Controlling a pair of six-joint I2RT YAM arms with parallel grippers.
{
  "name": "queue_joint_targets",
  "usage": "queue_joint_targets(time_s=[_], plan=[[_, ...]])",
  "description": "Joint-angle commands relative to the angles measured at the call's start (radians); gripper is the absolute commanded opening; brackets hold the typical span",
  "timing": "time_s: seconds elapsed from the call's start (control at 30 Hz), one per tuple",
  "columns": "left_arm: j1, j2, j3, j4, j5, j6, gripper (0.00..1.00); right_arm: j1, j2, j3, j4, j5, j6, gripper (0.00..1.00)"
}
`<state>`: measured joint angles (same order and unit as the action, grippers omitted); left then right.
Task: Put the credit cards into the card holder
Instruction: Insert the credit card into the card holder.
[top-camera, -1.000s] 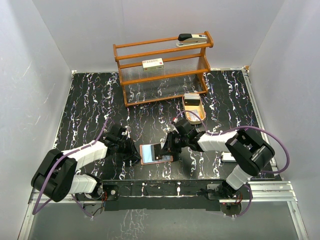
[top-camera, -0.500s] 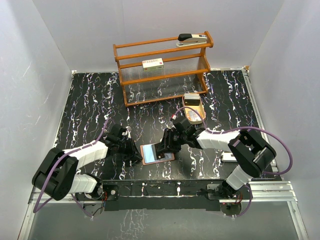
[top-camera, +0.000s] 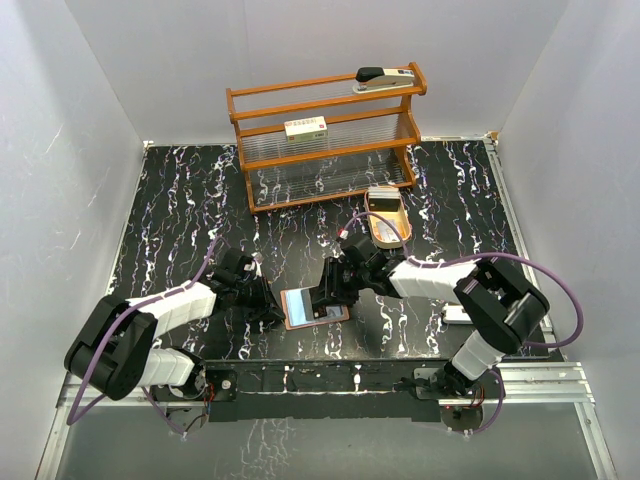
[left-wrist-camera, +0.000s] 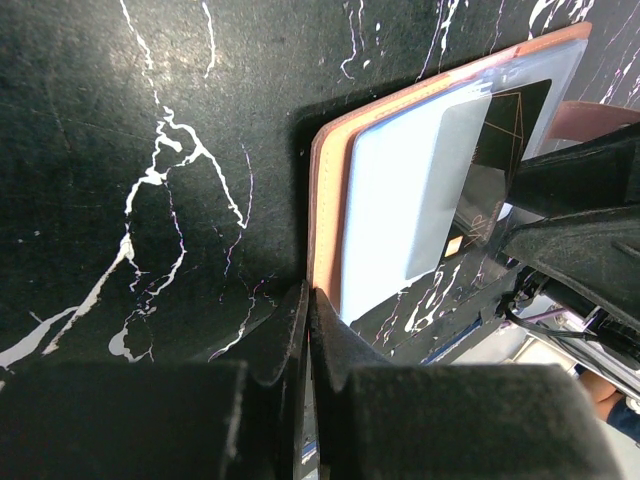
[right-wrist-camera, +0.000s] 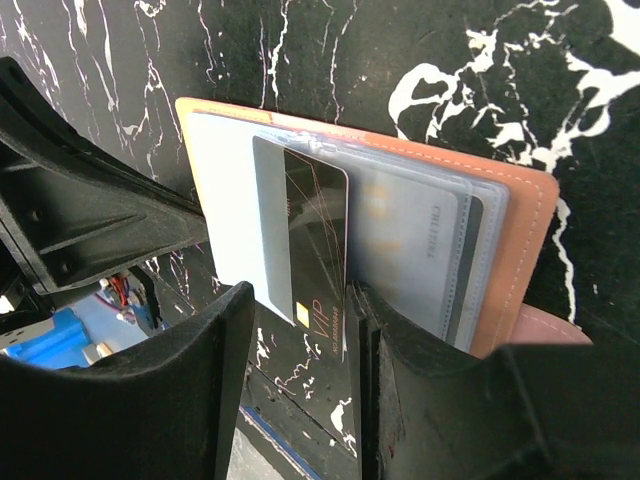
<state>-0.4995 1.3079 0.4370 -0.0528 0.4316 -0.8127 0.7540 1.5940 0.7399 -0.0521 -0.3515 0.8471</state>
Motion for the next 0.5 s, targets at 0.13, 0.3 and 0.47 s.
queue_joint_targets(time_s=[0.13,0.3,0.47], plan=[[-0.004,0.007,-0.020,0.001,0.024,-0.006,0.00,0.013,0.007,0.070,-0.149,0.125,-0.067,0.42],[-0.005,0.001,-0.024,0.002,0.021,-0.010,0.00,0.014,-0.024,0.103,-0.200,0.156,-0.079,0.45],[-0.005,-0.004,-0.027,0.003,0.020,-0.014,0.00,0.014,-0.024,0.106,-0.172,0.116,-0.079,0.46]])
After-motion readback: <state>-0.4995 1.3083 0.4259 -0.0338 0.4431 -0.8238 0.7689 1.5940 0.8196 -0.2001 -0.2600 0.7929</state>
